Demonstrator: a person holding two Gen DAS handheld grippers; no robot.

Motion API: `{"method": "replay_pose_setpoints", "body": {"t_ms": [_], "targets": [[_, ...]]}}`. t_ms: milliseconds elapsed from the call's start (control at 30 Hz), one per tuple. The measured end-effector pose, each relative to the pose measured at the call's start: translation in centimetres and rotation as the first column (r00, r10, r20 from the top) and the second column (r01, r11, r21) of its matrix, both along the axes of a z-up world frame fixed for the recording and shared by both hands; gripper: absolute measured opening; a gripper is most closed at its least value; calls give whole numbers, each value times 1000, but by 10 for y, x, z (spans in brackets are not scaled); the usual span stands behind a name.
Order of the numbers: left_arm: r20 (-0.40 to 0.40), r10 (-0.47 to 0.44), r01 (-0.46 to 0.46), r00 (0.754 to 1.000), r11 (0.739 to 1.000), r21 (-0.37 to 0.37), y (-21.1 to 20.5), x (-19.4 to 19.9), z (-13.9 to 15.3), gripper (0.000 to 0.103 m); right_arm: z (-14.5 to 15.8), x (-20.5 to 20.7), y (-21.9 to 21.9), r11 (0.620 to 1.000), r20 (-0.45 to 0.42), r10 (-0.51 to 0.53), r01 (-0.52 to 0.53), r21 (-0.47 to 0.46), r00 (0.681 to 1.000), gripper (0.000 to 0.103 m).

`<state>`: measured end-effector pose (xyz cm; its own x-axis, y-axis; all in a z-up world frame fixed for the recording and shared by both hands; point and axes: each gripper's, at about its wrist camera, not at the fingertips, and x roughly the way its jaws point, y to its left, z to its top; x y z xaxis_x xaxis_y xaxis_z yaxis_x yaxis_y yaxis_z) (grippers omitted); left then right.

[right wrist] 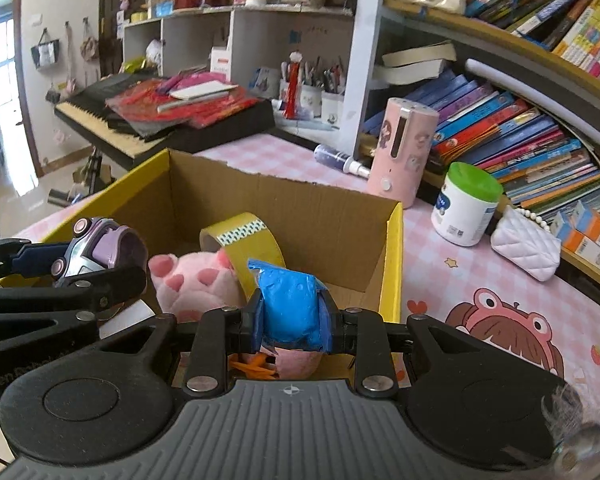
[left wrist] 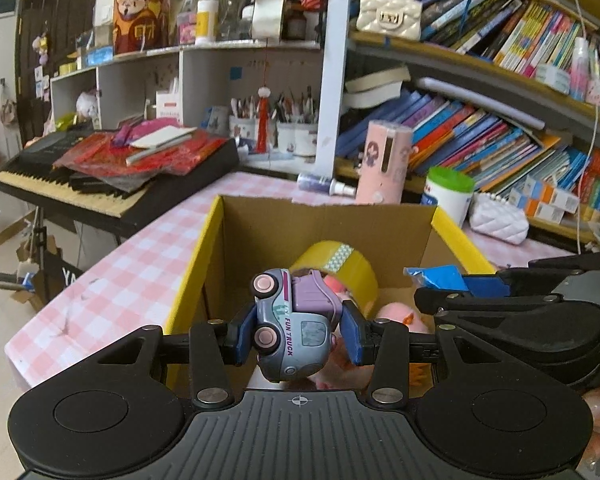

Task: Organize objects
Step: 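Lower the block and truck into the box and open both tools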

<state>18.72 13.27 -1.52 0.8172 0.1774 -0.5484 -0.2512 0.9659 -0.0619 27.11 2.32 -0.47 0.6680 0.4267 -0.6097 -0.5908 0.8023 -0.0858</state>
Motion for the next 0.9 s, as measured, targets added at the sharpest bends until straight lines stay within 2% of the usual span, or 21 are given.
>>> {"method": "replay_pose_setpoints", "body": {"t_ms": [500, 733, 833, 867, 900], "targets": [[-80, 32, -34, 996, 999, -24, 3, 15, -18, 42, -19, 15, 15, 991, -53, 102, -107, -86, 993, 25], [-62, 36, -38, 997, 999, -33, 4, 12, -16, 44, -20, 17, 17, 989, -68, 110, -116, -94, 992, 25], [-28, 44, -45, 999, 999, -20, 3, 9, -9, 48, -20, 17, 17, 988, -69, 110, -116, -97, 992, 24], [-20, 54, -54, 998, 998, -10, 3, 8, -7, 54, -20, 17, 17, 989, -69, 109, -115, -98, 992, 24], [-4, 61, -61, 998, 998, -7, 4, 6, -5, 64, -20, 17, 17, 988, -70, 108, -115, -100, 992, 24]]}}
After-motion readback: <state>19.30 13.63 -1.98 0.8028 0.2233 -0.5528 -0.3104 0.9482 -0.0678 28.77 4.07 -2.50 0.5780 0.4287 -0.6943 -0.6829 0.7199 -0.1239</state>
